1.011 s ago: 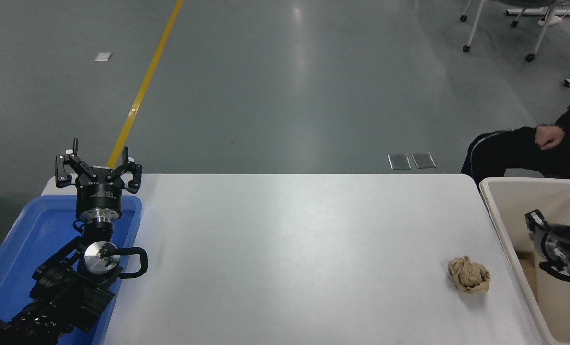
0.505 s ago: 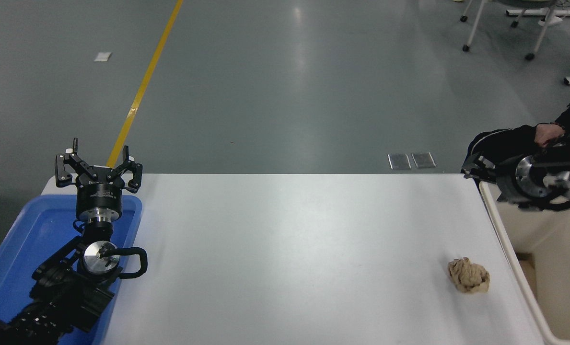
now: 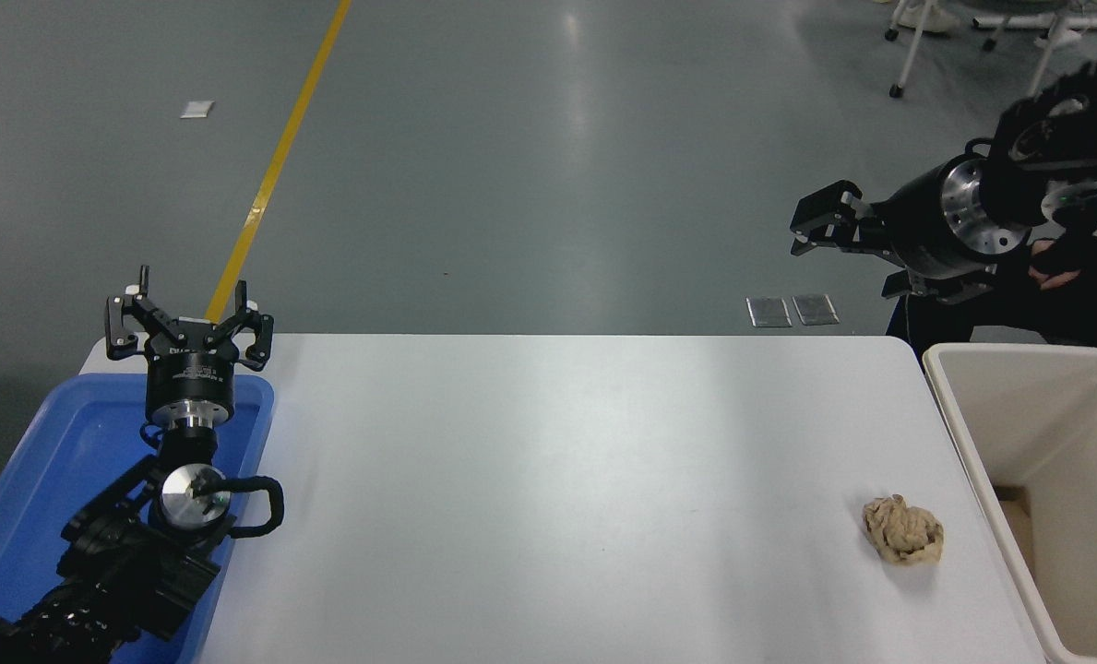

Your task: Pick up paper ball place in dustbin

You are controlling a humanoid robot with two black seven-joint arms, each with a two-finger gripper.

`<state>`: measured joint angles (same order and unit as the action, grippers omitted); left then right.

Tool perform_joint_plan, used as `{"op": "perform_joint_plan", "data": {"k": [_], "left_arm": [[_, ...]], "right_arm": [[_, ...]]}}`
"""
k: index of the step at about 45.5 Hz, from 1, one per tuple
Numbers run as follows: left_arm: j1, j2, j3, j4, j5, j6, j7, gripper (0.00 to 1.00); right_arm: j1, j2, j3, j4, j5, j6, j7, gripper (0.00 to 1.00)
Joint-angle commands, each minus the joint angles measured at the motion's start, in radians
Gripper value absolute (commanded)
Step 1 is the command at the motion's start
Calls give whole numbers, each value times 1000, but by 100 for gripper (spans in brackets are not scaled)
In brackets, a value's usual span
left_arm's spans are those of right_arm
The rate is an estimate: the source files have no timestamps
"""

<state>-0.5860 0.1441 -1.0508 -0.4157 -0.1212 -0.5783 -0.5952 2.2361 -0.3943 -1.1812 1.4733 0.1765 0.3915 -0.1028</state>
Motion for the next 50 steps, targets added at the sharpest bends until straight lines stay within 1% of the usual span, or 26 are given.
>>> {"op": "perform_joint_plan", "data": {"k": [1, 3, 7, 18, 33, 43, 46, 50], "left_arm": [[0, 0, 0, 0, 0, 0, 0, 99], [0, 0, 0, 0, 0, 0, 0, 99], [0, 0, 0, 0, 0, 0, 0, 99], [0, 0, 0, 0, 0, 0, 1, 99], [0, 0, 0, 0, 0, 0, 0, 99], [0, 0, 0, 0, 0, 0, 0, 99], [0, 0, 0, 0, 0, 0, 0, 99], [0, 0, 0, 0, 0, 0, 0, 99]], "right_arm": [[82, 9, -6, 61, 0, 262, 0, 100], [86, 9, -8, 62, 0, 338, 0, 100], [91, 9, -8, 65, 0, 394, 0, 100], [92, 5, -26, 65, -12, 394, 0, 100], [88, -3, -135, 48, -20, 394, -2, 100], [-21, -21, -132, 50, -17, 394, -1, 100], [-44, -44, -118, 47, -17, 394, -1, 100], [-84, -101, -109, 44, 0, 394, 2, 100]]}}
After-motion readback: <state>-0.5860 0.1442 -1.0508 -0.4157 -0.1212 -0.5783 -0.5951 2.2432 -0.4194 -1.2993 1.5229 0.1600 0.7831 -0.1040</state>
